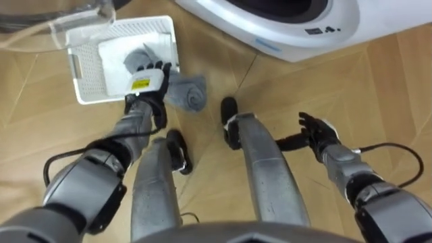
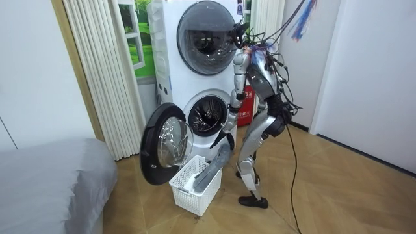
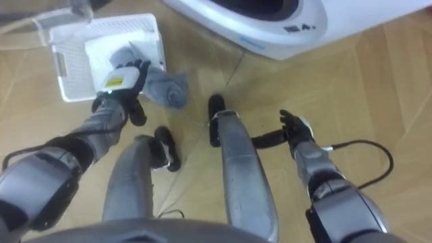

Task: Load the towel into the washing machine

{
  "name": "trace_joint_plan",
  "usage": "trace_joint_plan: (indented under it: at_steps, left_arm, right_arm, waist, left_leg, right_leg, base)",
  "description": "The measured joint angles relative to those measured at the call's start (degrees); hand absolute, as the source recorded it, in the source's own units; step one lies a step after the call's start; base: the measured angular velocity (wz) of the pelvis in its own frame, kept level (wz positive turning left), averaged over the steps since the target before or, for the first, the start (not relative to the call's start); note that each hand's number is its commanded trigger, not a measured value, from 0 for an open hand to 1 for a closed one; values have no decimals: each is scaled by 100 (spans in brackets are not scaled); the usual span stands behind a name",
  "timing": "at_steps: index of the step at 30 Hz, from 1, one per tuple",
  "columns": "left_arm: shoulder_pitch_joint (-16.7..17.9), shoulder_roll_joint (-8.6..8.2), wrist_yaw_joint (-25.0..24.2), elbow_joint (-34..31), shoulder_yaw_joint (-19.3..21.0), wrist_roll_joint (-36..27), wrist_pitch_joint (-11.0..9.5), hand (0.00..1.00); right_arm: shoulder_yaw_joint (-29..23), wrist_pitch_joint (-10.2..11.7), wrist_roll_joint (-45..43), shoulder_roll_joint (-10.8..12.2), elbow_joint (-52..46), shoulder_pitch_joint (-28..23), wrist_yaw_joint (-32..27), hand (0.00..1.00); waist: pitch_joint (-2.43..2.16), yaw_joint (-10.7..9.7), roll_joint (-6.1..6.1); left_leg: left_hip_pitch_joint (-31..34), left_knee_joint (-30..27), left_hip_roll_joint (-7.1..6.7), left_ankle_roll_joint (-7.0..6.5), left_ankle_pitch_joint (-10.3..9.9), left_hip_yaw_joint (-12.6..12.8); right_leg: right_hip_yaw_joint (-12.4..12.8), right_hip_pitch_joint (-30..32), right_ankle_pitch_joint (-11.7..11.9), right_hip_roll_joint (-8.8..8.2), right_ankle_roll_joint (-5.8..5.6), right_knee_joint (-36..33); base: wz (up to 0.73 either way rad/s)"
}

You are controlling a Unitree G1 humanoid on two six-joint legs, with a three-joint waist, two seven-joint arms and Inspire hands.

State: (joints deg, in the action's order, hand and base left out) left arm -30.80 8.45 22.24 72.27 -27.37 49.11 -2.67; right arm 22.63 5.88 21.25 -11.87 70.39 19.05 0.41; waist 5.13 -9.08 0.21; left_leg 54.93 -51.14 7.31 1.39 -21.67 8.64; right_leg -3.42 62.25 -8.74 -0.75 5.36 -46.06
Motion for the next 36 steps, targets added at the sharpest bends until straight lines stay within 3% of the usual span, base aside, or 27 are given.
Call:
trace_joint_plan:
  at_steps: [12, 17, 22, 24, 25, 27, 36]
  left_arm:
    - [-144, -3, 457, 4, -116, 58, 14, 0]
    - [-168, -15, 481, 11, -335, 57, 48, 0]
    - [-212, -11, 463, 64, -520, 47, 61, 0]
    - [-213, 15, 429, 71, -638, 44, 61, 16]
    - [-213, 32, 414, 81, -667, 45, 61, 62]
    - [-215, 31, 338, 84, -721, 45, 61, 100]
    - [-389, 120, 228, 132, -942, 54, 64, 100]
  right_arm:
    - [172, 141, 632, 70, -243, 26, -62, 0]
    - [281, 191, 854, 115, -319, 58, -112, 0]
    - [310, 238, 1052, 231, -188, 200, -89, 0]
    - [328, 237, 1176, 234, -126, 296, -32, 0]
    - [332, 238, 1208, 236, -116, 300, -15, 0]
    - [334, 241, 1304, 241, -104, 291, 58, 0]
    - [369, 287, 1470, 233, -51, 341, 171, 0]
  waist:
    - [14, -37, -27]
    - [18, -160, -36]
    - [22, -164, -44]
    - [25, -156, -48]
    - [25, -161, -48]
    - [25, -177, -49]
    - [29, -193, -62]
  left_leg:
    - [876, -746, 203, 12, -226, -50]
    - [1080, -1148, 220, 28, -397, -109]
    - [1305, -1645, 245, 38, -649, -244]
    - [1364, -1714, 275, 54, -675, -250]
    - [1387, -1725, 274, 55, -677, -265]
    - [1469, -1769, 272, 61, -680, -350]
    - [1714, -1880, 297, 91, -729, -426]
  right_leg:
    - [-14, 820, -56, 130, 46, -518]
    - [-34, 1051, -225, 114, 72, -937]
    - [-34, 1292, -379, 205, 91, -1369]
    - [-44, 1334, -387, 227, 93, -1402]
    - [-56, 1342, -392, 226, 94, -1408]
    - [-113, 1395, -416, 233, 79, -1414]
    - [-139, 1587, -405, 291, 130, -1461]
  base:
    - [-4]
    - [0]
    - [-11]
    - [-12]
    - [-5]
    - [4]
    - [-1]
